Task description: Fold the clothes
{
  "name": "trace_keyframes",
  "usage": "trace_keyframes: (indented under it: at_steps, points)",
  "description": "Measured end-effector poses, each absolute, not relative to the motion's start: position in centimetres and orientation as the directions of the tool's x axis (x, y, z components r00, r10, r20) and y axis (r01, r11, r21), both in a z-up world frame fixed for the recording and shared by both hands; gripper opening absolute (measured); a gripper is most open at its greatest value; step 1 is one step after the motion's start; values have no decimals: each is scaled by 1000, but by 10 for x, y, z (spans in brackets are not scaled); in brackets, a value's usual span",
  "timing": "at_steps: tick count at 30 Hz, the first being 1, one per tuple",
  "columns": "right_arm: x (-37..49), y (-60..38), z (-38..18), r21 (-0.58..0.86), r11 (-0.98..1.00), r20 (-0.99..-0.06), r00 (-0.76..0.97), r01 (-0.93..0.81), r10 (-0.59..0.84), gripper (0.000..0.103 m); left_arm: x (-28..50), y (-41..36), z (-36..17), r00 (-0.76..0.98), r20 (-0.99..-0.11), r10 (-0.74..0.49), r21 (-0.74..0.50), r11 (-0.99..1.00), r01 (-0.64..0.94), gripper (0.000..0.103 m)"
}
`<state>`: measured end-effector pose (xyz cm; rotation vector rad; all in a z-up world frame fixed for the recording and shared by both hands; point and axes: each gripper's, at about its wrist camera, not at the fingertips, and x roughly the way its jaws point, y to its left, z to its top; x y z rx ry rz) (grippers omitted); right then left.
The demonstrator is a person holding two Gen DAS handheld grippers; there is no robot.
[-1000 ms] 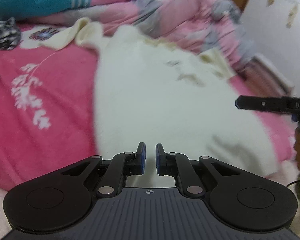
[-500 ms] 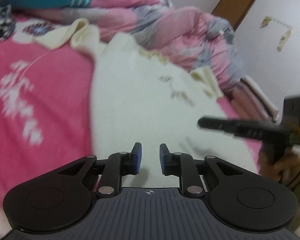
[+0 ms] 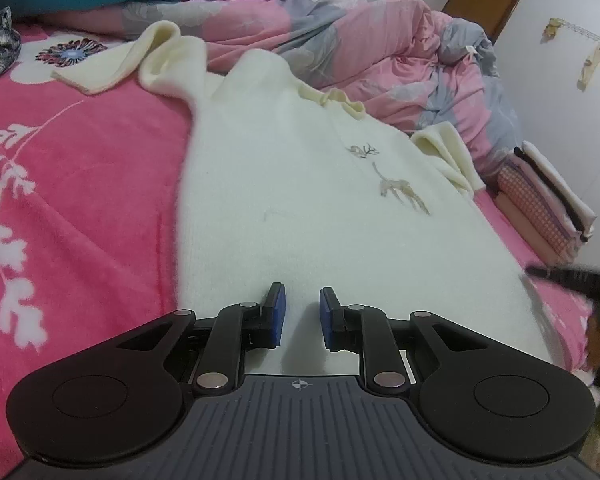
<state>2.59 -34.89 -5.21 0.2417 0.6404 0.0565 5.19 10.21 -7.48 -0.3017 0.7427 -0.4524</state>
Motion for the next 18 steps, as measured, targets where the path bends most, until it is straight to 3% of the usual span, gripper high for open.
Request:
trace_keyframes:
  at_steps: [3,6,8,11,16,18]
  points:
    - [58,-326,-45,233,968,-542,814,-95,210,2,52,100,-73,648,-589,-483,-411,869,274,19]
    - [93,-302,-63,203,964,-581,771,-173,261,2,53,99,-72,649,-595,-474,-412,873,260,20]
    - [107,-307,-83,158,979,-633,748,-128,200,0,53,100,-72,651,-597,-470,-412,875,254,19]
    - [98,-356,-89,324,946,-606,766,-7,213,0,53,99,-72,650,-599,-468,-409,876,254,19]
    - [78,-377,-69,242,963,-620,782,115,62,2,53,97,-70,651,-602,-462,-383,883,272,19]
    - [76,-365,-56,235,970,-585,806,63,90,2,52,94,-66,653,-606,-454,-374,887,270,19]
